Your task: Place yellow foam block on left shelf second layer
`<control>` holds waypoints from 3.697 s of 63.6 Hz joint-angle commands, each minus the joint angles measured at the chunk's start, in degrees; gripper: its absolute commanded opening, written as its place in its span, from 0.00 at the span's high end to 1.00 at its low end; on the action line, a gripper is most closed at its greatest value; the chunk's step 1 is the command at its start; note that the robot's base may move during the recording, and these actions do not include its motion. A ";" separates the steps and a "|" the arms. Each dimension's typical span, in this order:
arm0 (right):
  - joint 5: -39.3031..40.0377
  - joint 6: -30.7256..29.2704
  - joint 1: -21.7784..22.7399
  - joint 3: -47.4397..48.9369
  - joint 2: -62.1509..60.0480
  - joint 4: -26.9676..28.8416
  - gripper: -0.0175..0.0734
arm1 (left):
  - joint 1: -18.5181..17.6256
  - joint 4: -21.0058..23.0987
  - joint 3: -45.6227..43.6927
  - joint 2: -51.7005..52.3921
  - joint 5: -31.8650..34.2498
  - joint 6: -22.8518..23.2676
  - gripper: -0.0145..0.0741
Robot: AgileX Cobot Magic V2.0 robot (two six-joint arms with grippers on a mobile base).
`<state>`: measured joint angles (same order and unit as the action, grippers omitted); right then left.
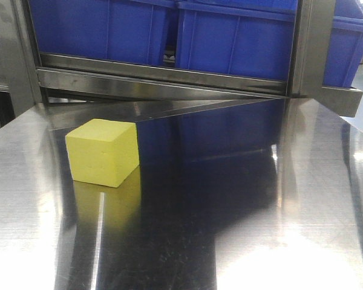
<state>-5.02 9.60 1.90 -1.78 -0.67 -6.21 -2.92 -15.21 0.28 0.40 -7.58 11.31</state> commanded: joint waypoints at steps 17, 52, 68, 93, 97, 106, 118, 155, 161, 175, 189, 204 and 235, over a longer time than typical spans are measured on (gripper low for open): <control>5.02 -0.45 0.29 1.28 -0.96 -0.04 0.75 | -0.38 -0.05 1.48 0.79 4.93 0.22 0.68; 5.46 -0.45 0.29 1.28 -0.96 -0.04 0.75 | -0.38 -0.05 1.48 0.79 4.93 0.22 0.68; 6.13 -0.08 -0.08 5.77 0.05 -0.04 0.75 | -0.38 -0.05 1.48 0.79 4.93 0.22 0.68; 0.86 -0.08 -13.63 28.83 26.03 -0.04 0.74 | -0.38 -0.05 1.48 0.79 4.93 0.22 0.68; -0.43 -0.08 -18.04 32.10 31.21 -0.04 0.74 | -0.38 -0.05 1.48 0.79 4.93 0.22 0.68; -3.49 -0.08 -28.49 38.38 42.59 -0.04 0.55 | -0.38 -0.05 1.48 0.79 4.93 0.22 0.68; -12.13 -0.08 -36.07 48.47 56.75 -0.04 0.23 | -0.38 -0.05 1.48 0.79 4.93 0.22 0.68; -42.78 -17.56 -44.64 88.18 90.94 3.56 0.18 | -0.38 -0.05 1.48 0.79 4.93 0.22 0.68; -44.81 -24.54 -44.64 92.70 94.95 8.97 0.18 | -0.38 -0.05 1.48 0.79 4.93 0.22 0.68; -52.89 -40.09 -44.64 102.15 103.78 20.43 0.18 | -0.38 -0.05 1.48 0.79 4.93 0.22 0.68; -55.09 -42.02 -44.64 107.50 109.88 20.54 0.18 | -0.38 -0.05 1.48 0.79 4.93 0.22 0.68; -51.83 -43.43 -44.64 108.77 113.59 20.49 0.18 | -0.38 -0.05 1.48 0.79 4.93 0.22 0.68; -47.55 -43.56 -44.57 108.77 119.25 20.61 0.18 | -0.38 -0.05 1.48 0.79 4.93 0.22 0.68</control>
<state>-55.02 -33.30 -42.73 105.39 120.50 13.81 -2.92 -15.25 0.28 0.40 -7.58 11.31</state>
